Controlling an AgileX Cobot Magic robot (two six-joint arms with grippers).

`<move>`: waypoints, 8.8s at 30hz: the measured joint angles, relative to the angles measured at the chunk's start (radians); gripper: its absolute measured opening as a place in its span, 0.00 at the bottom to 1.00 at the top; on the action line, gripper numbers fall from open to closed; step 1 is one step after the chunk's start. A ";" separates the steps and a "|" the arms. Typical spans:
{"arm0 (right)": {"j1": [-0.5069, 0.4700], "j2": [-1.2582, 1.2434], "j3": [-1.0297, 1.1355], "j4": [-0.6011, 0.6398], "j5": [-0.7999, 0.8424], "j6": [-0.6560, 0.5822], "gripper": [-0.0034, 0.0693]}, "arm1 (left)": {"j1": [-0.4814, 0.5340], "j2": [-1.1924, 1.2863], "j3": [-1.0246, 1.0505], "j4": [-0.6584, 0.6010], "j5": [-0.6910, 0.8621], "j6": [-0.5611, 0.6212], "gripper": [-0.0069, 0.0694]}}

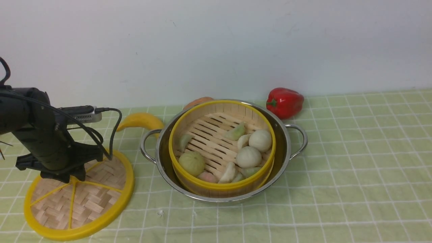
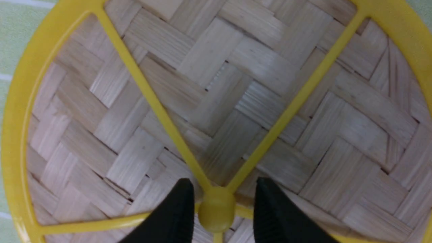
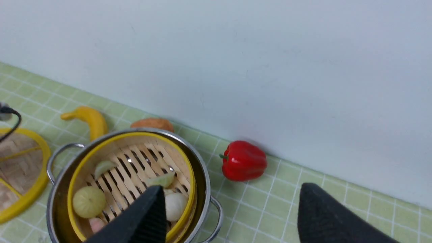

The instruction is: Place the steamer in the pot on the green tablecloth, and put the lid on the steamer.

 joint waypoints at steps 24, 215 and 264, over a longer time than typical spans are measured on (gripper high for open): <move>0.000 -0.399 0.169 -0.307 0.000 0.109 0.75 | 0.070 -0.132 -0.199 0.026 0.276 0.003 0.25; 0.000 -1.020 1.101 0.045 -0.255 0.103 0.31 | 0.020 -1.884 1.199 0.254 -0.422 -0.053 0.18; -0.386 -1.180 1.782 -0.019 -0.906 0.077 0.38 | 0.020 -1.886 1.199 0.255 -0.419 -0.055 0.26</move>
